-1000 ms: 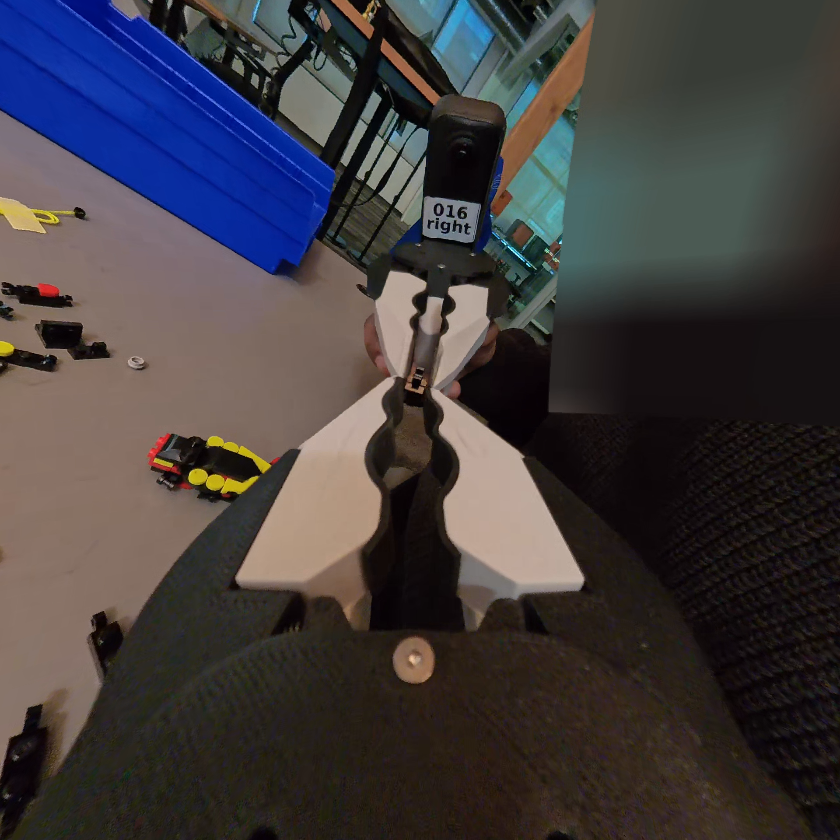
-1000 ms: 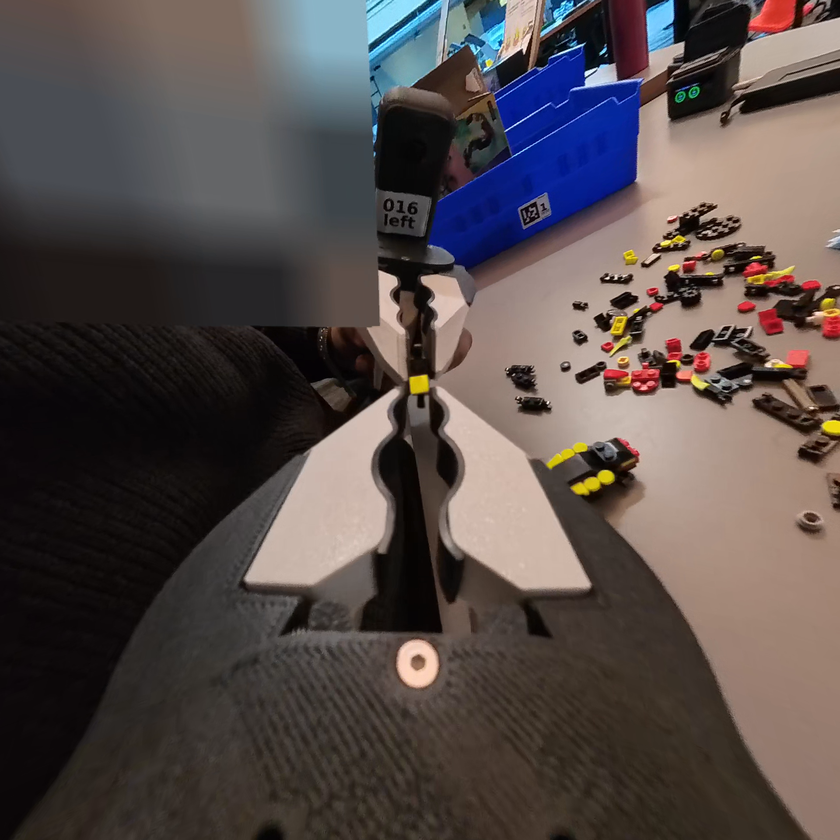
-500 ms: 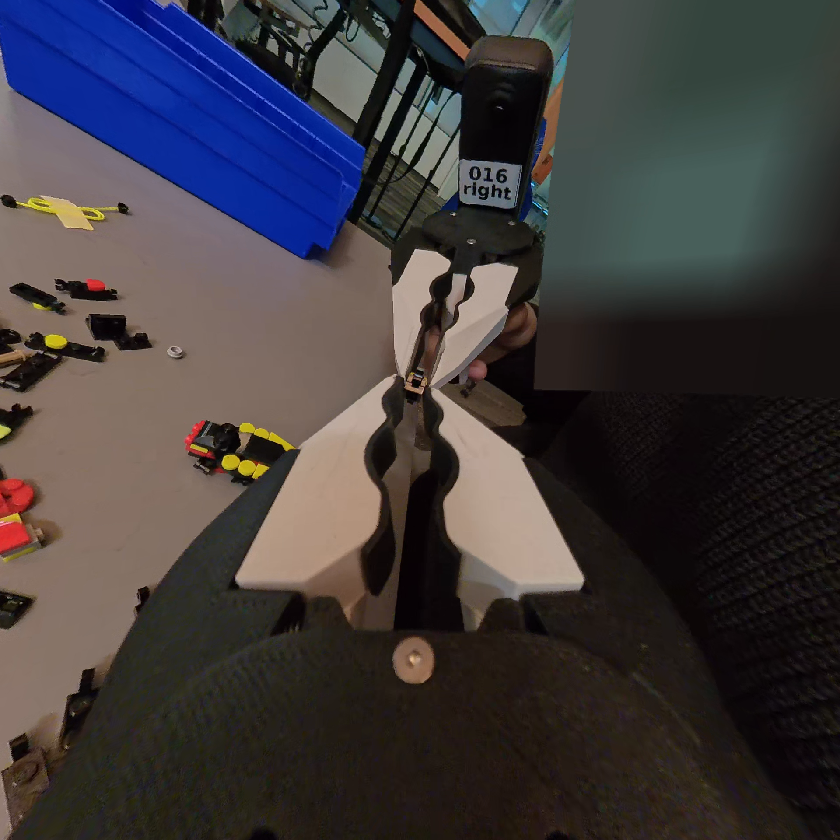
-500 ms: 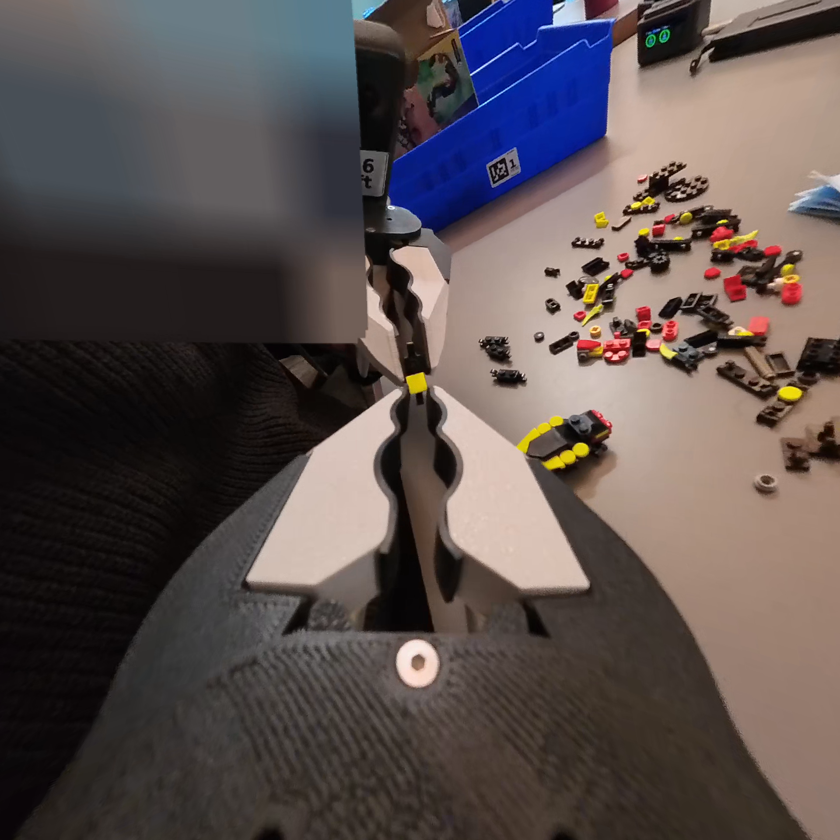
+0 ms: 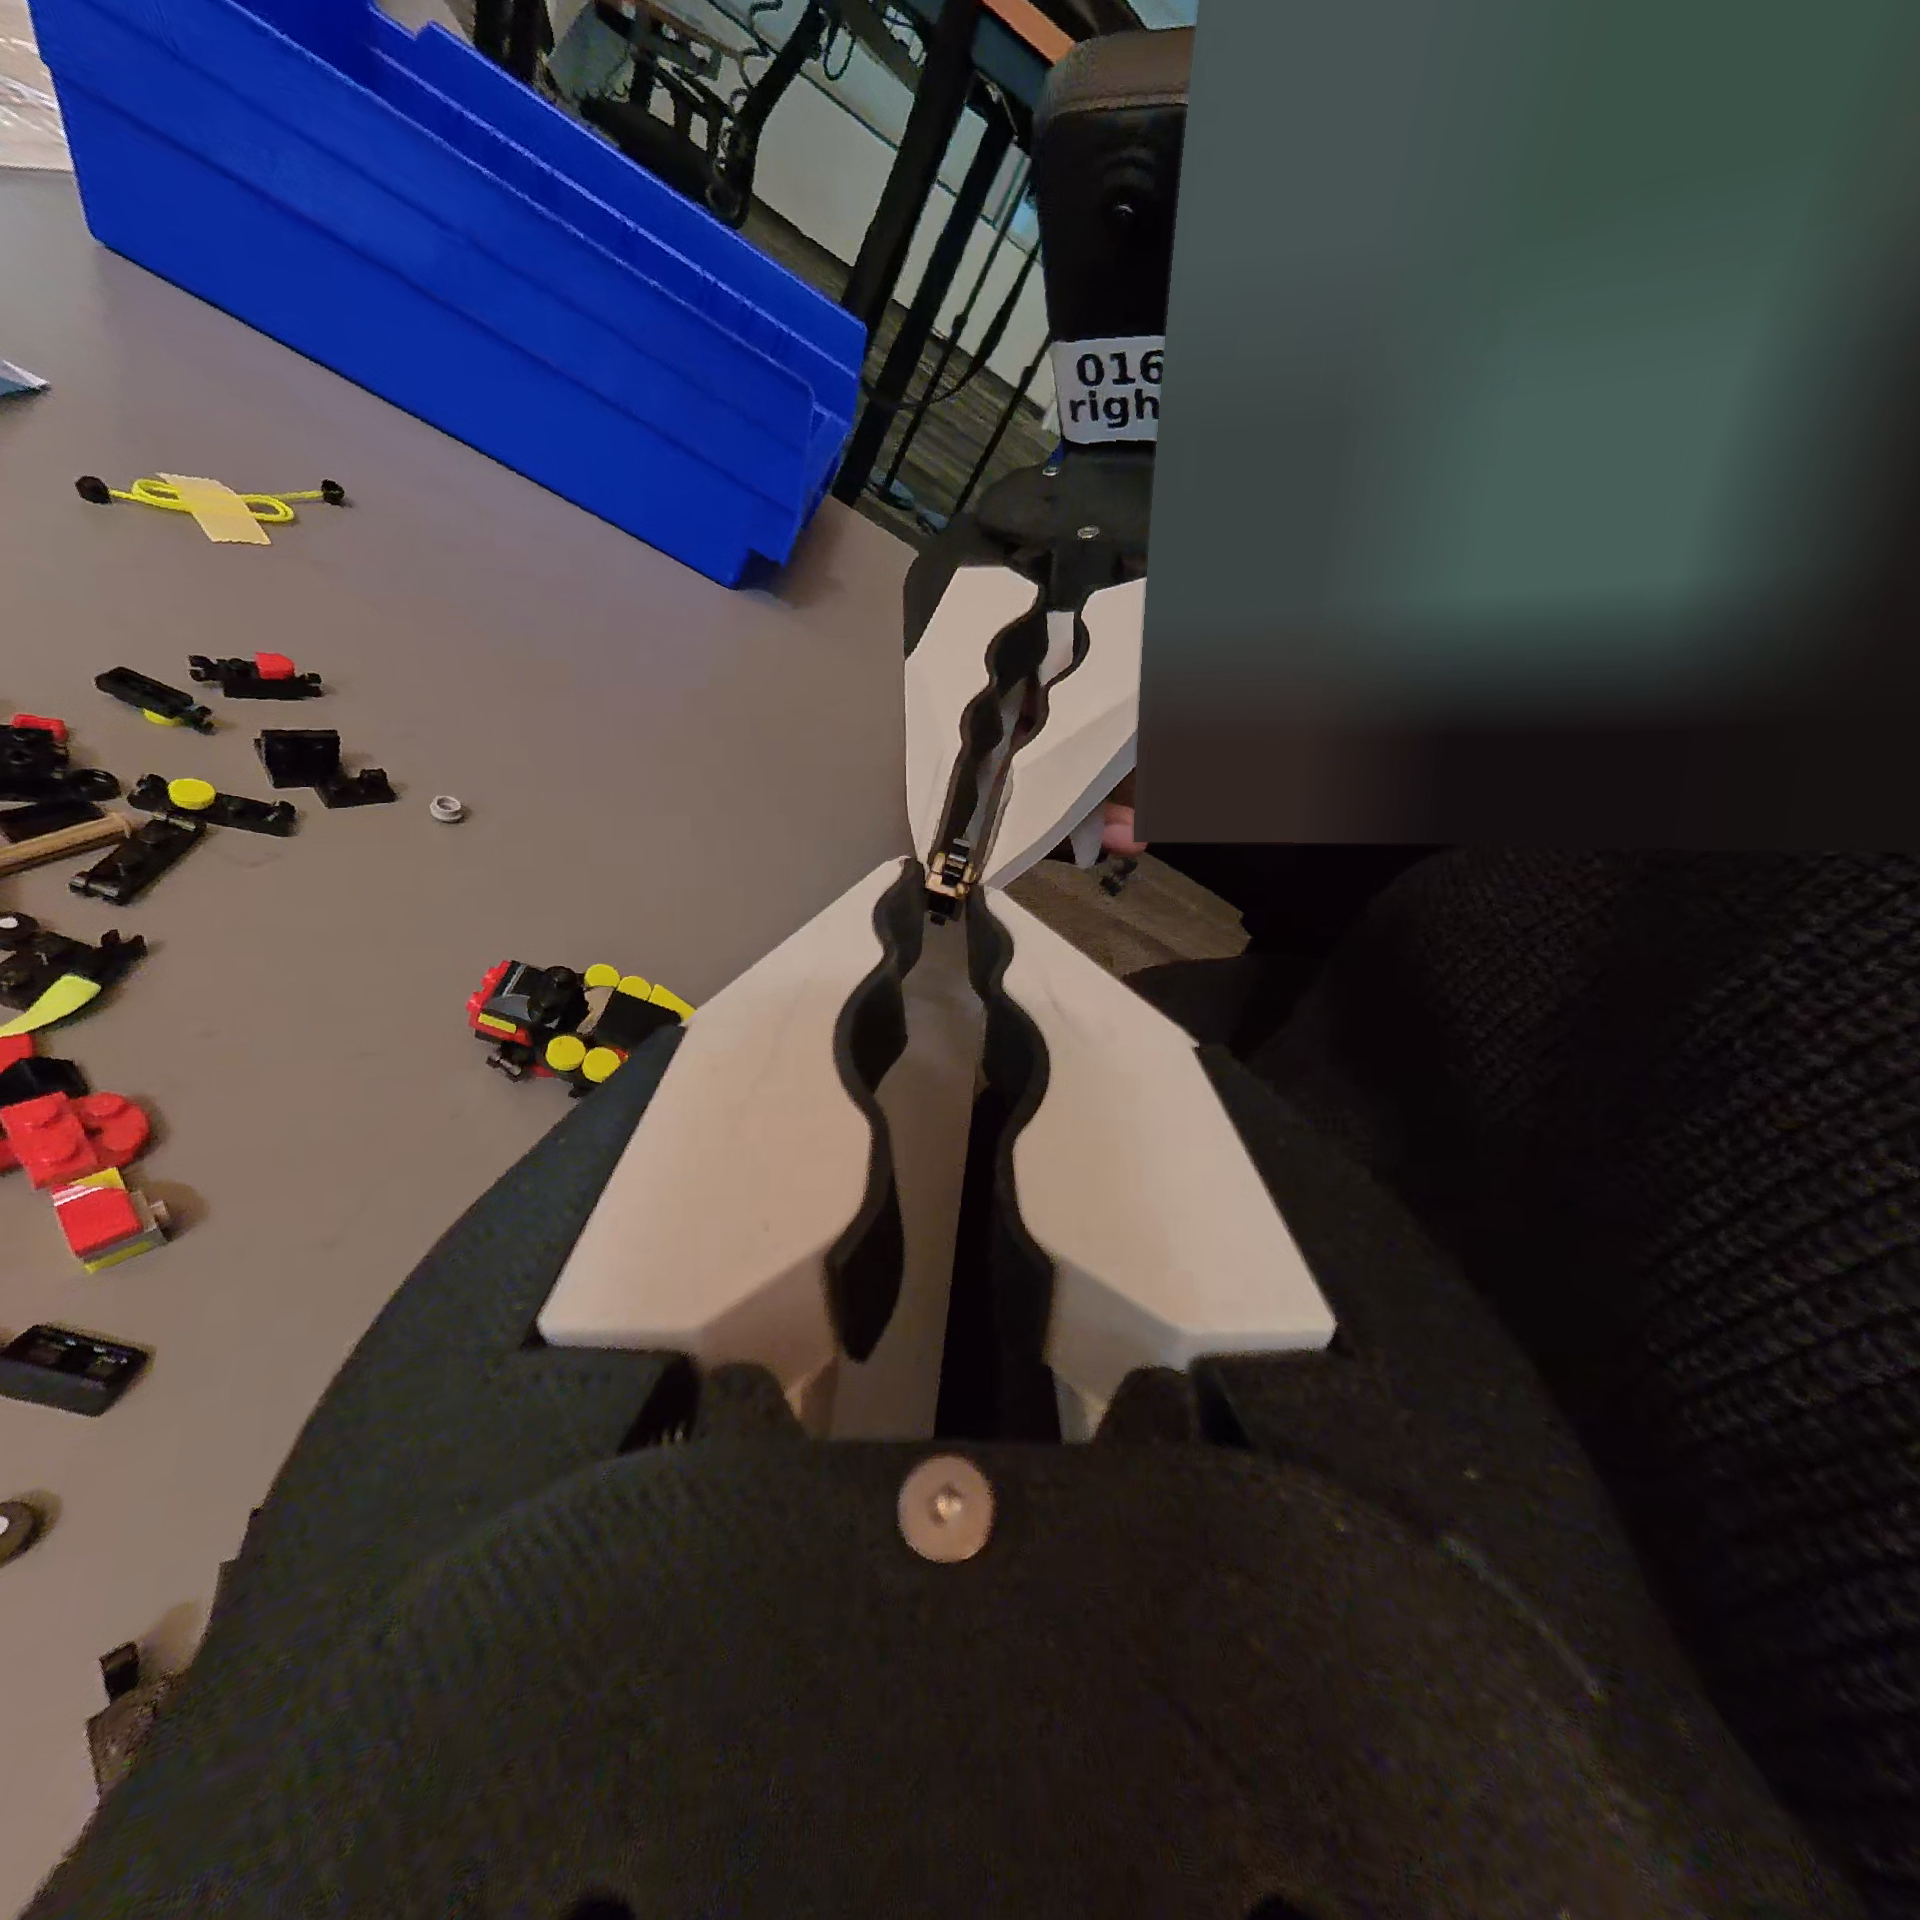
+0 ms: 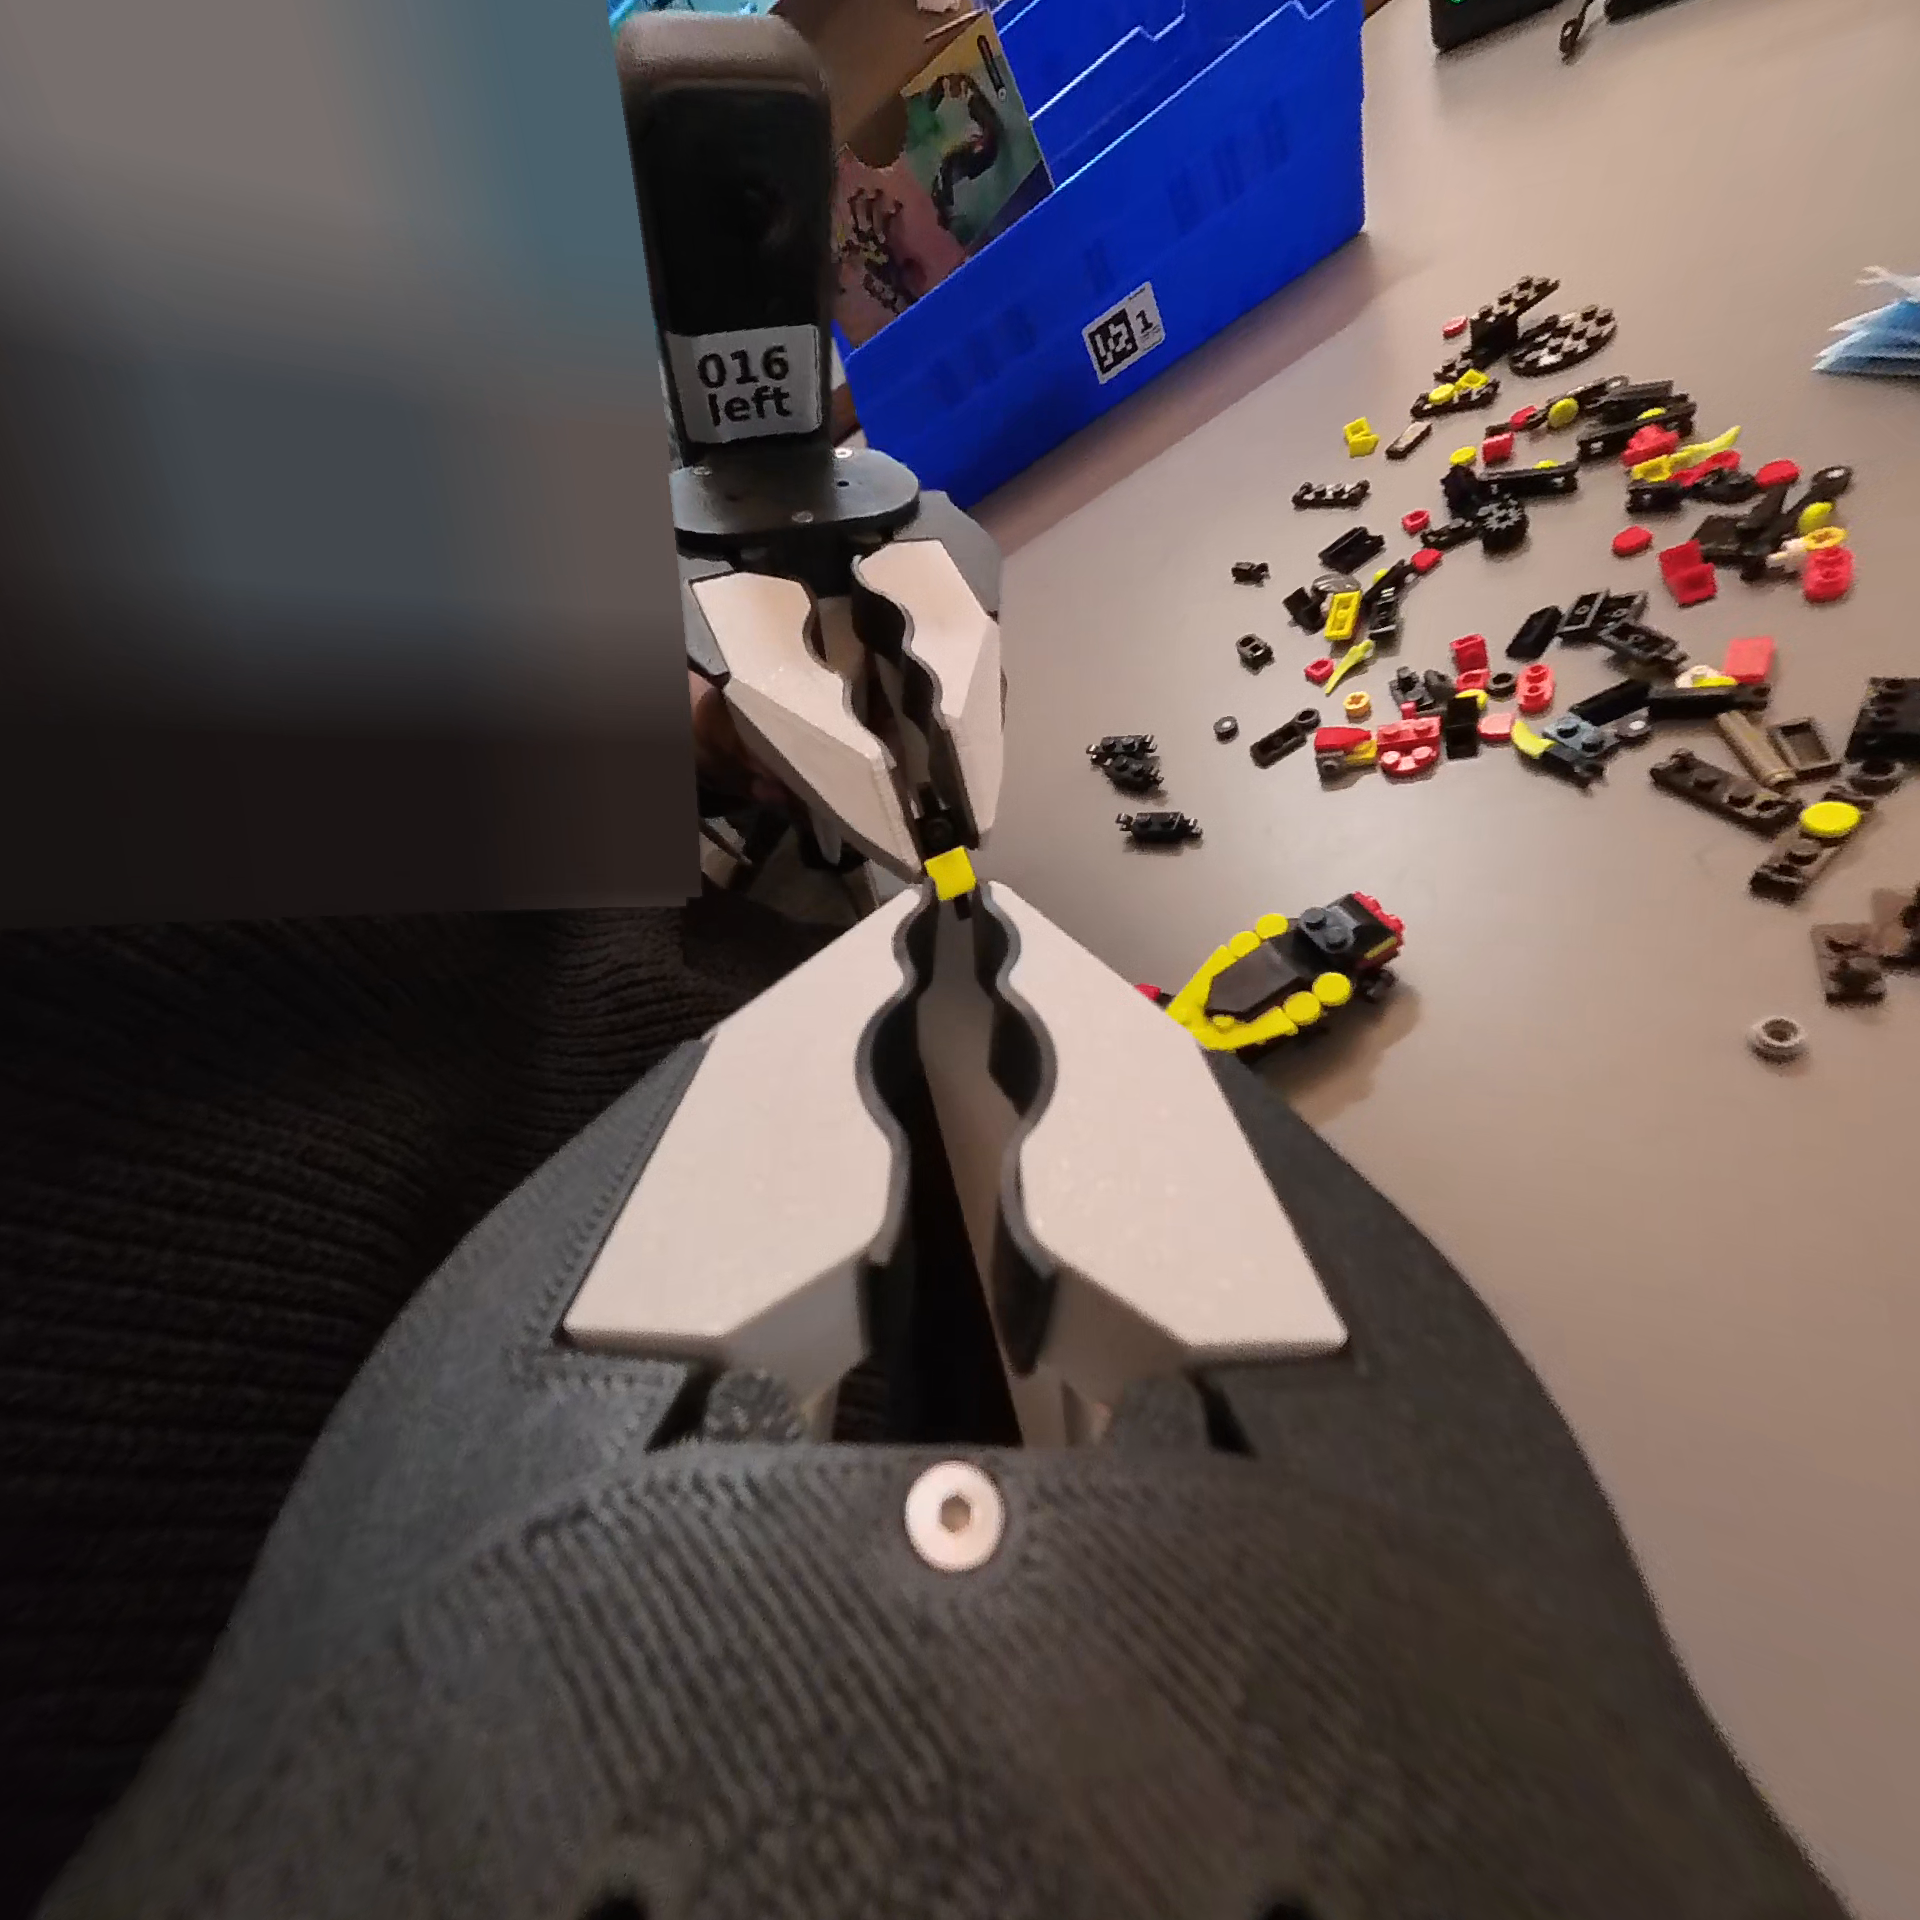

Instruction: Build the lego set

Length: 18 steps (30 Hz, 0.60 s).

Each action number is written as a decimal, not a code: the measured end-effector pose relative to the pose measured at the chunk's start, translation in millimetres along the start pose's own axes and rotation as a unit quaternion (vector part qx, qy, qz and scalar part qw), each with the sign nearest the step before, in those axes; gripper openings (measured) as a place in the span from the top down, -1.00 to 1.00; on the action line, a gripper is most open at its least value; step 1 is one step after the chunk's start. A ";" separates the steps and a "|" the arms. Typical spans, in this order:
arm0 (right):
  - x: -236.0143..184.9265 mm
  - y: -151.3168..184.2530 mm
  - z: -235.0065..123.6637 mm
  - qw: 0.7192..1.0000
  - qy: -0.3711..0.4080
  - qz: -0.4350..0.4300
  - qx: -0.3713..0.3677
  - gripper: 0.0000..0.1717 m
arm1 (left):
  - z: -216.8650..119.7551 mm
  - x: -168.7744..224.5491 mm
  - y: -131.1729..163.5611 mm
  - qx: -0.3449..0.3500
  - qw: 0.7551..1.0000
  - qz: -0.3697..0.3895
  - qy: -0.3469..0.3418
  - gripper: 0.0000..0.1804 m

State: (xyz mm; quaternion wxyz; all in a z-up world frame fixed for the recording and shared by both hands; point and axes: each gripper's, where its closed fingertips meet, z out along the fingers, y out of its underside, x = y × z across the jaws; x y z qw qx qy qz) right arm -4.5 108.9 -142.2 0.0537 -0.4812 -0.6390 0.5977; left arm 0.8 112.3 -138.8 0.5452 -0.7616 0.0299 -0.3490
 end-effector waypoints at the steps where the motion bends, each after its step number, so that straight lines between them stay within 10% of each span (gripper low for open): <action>1: 0.2 0.0 0.1 1.000 0.001 0.004 0.000 0.95 | -0.1 -0.4 0.0 0.000 1.000 0.002 -0.002 0.95; 18: -7.1 0.1 -1.3 0.994 0.013 -0.108 -0.005 0.90 | 1.7 7.6 3.4 -0.011 1.000 -0.004 0.026 0.95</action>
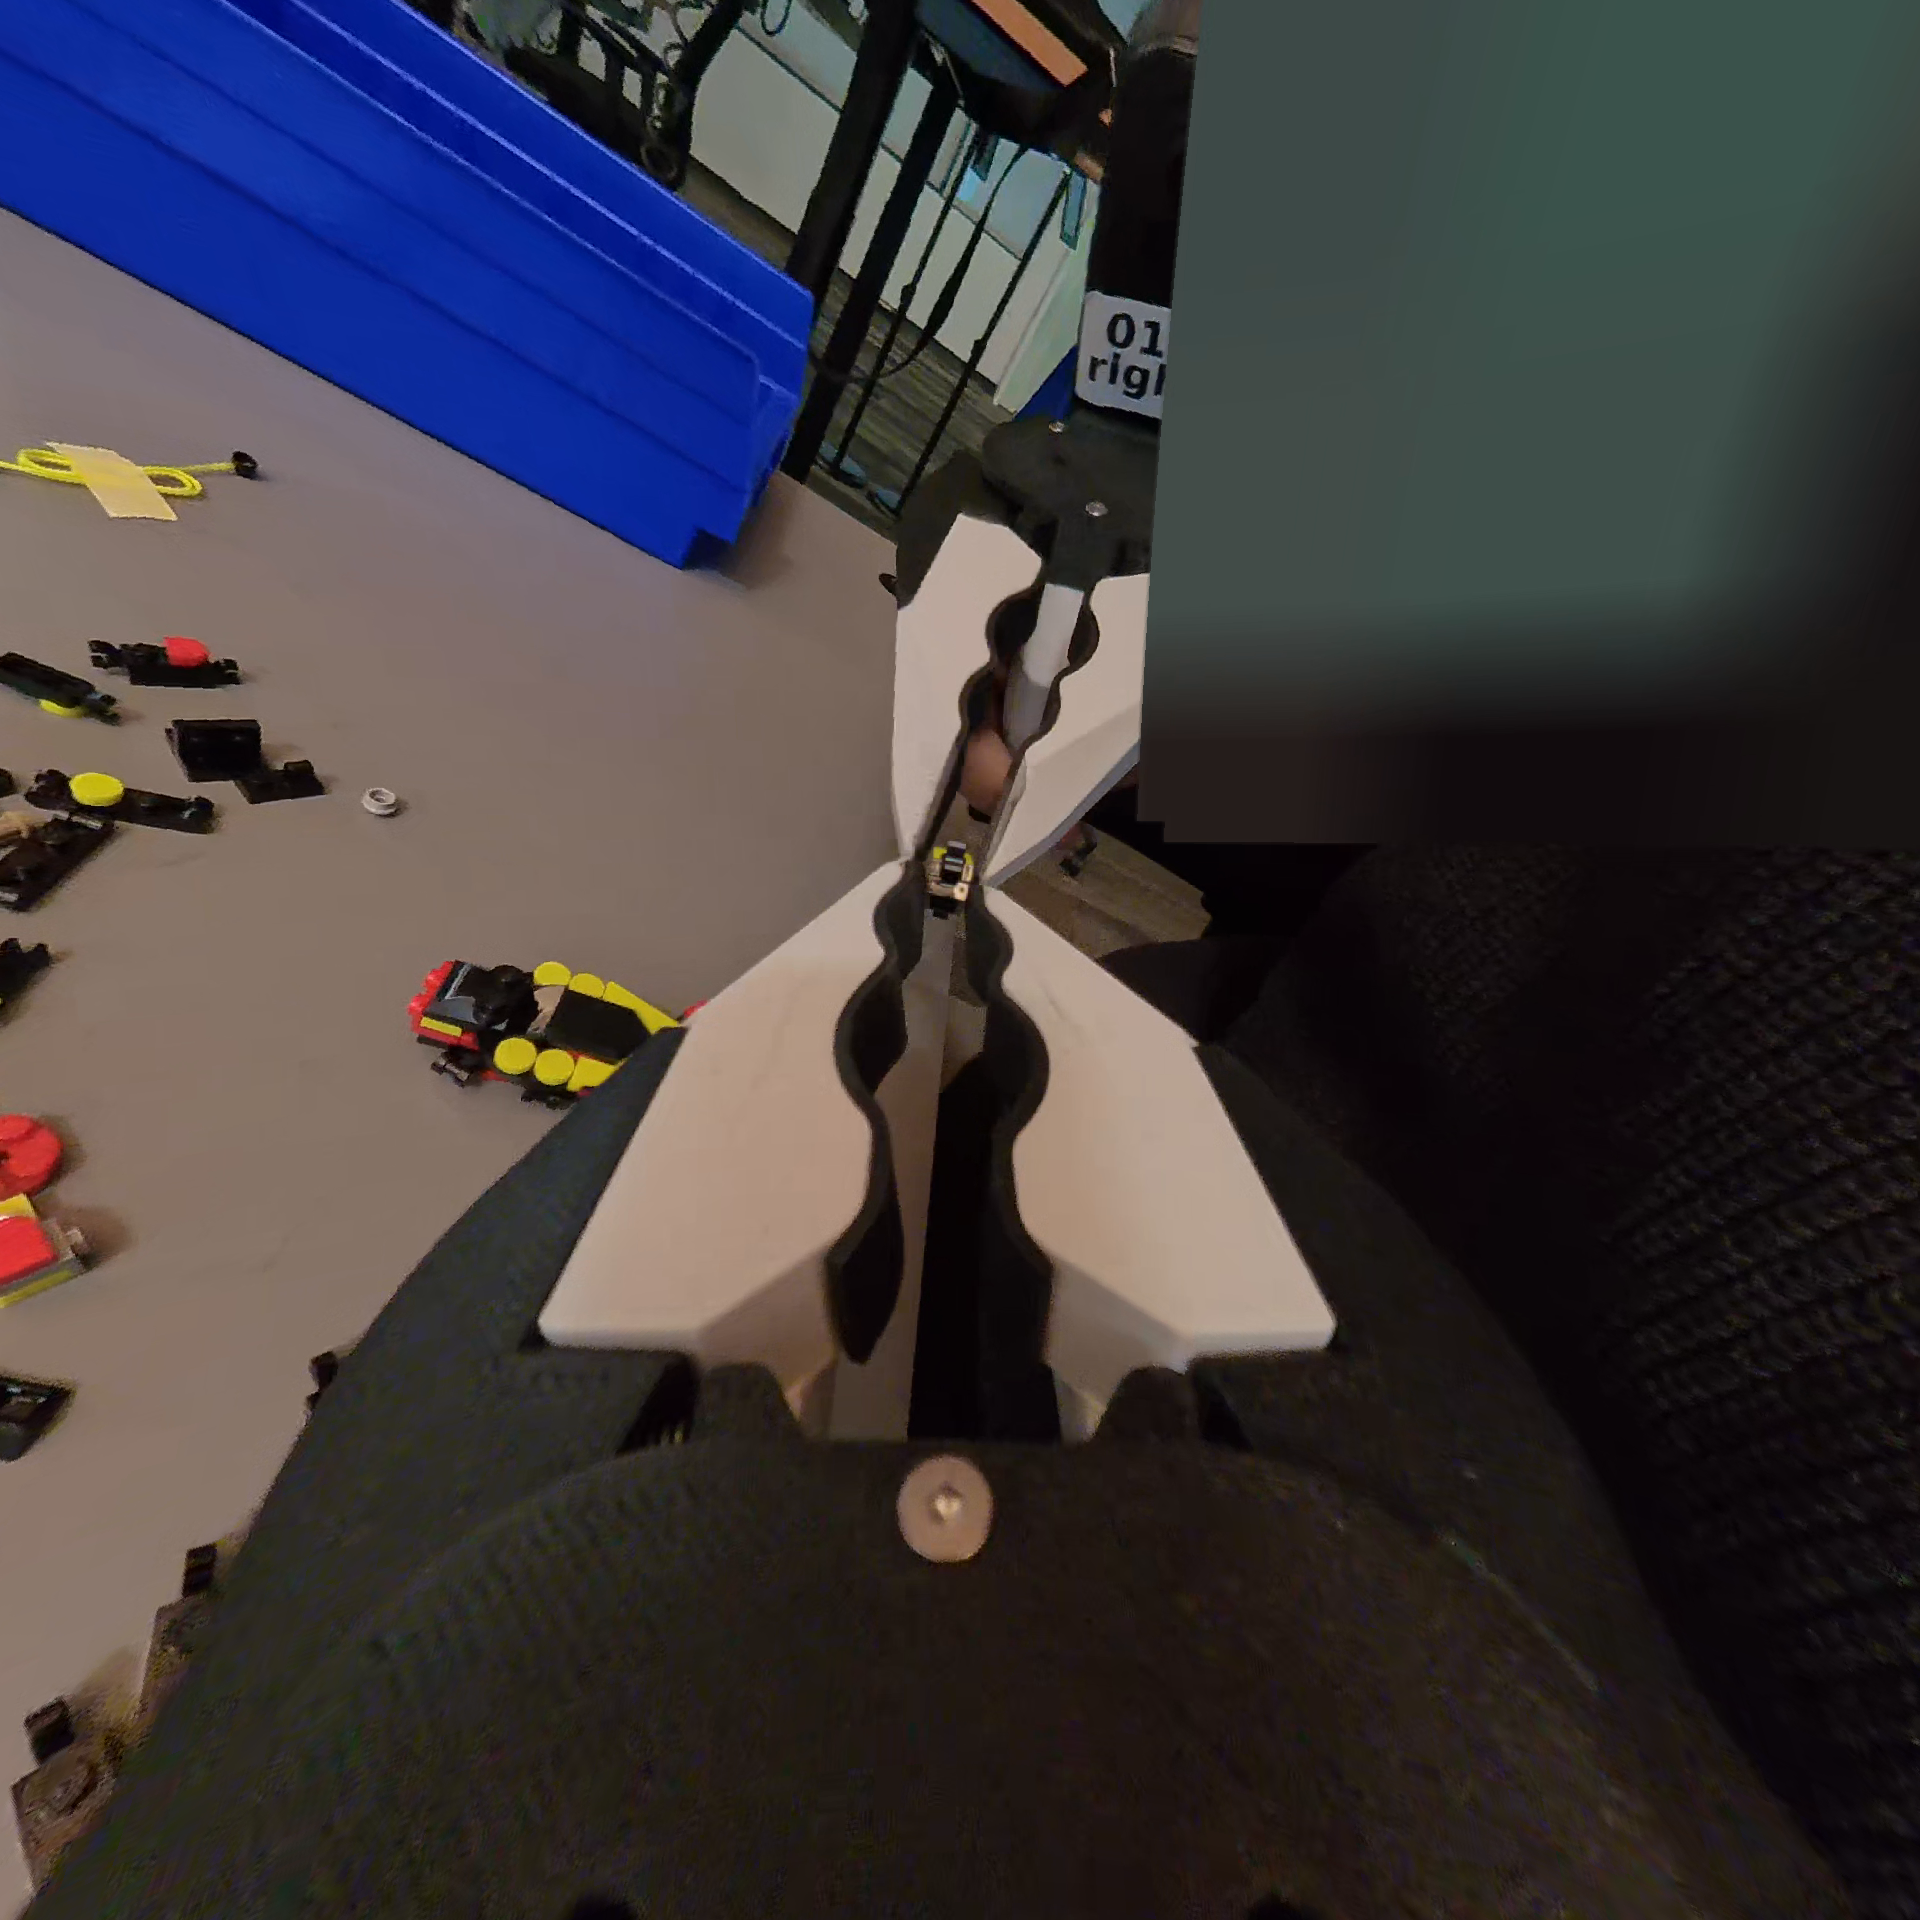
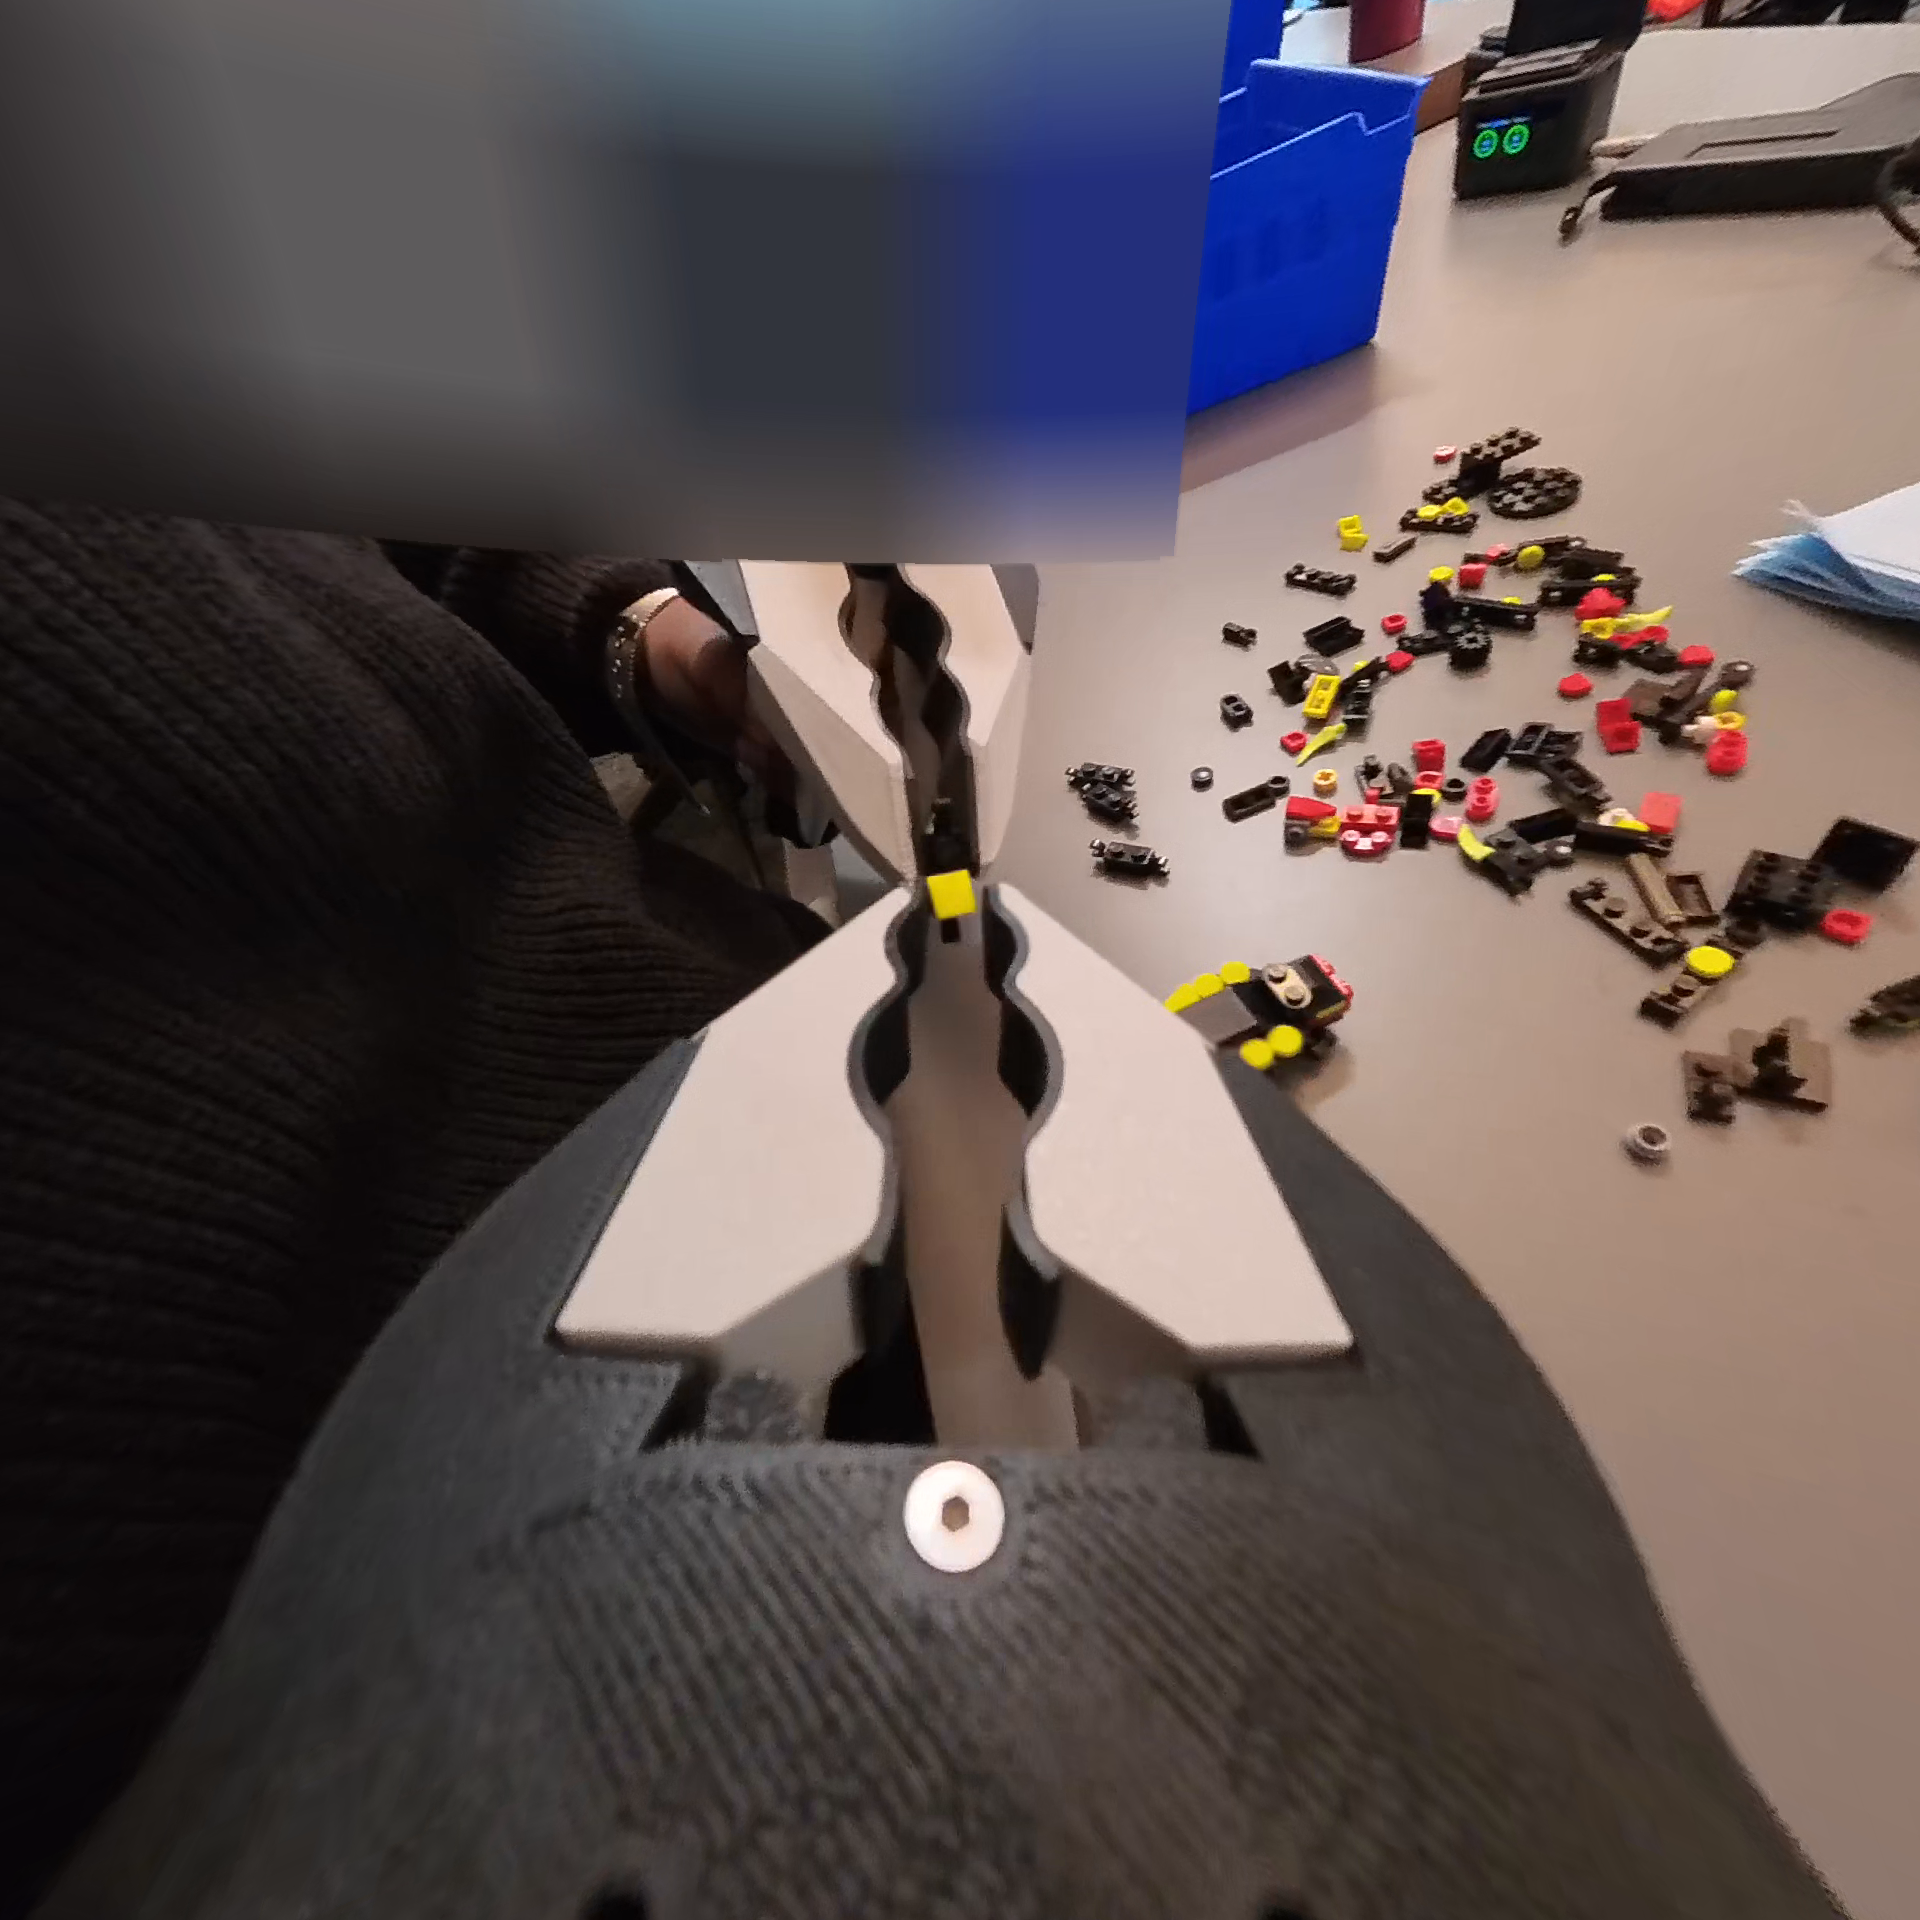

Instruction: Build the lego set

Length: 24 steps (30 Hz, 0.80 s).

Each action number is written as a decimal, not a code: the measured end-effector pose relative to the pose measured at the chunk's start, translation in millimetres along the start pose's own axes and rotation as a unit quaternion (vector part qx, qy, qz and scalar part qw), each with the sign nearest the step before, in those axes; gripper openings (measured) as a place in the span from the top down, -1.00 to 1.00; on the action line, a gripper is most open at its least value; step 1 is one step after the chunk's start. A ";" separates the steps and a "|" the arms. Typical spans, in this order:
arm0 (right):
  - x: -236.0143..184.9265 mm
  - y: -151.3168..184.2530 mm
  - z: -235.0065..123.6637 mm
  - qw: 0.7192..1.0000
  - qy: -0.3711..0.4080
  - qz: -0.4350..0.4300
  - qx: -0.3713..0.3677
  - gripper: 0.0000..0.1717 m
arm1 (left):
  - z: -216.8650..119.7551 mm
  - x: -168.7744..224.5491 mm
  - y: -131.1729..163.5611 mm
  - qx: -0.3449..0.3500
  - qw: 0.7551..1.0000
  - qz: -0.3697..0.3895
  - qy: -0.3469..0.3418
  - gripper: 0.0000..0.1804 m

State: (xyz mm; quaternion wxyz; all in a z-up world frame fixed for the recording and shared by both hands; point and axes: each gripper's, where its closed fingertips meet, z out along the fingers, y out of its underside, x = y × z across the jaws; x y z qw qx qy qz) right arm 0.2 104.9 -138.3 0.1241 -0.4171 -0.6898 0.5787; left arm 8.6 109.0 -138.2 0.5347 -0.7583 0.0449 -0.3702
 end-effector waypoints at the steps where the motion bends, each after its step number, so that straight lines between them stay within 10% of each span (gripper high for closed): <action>1: -1.1 0.2 -0.1 1.000 -0.006 0.004 0.000 0.92 | 0.1 0.8 0.3 -0.001 1.000 0.001 0.002 0.95; 24: 1.2 3.5 1.1 0.997 -0.010 0.069 -0.014 0.92 | 1.3 -1.5 2.9 -0.006 1.000 0.008 -0.012 0.95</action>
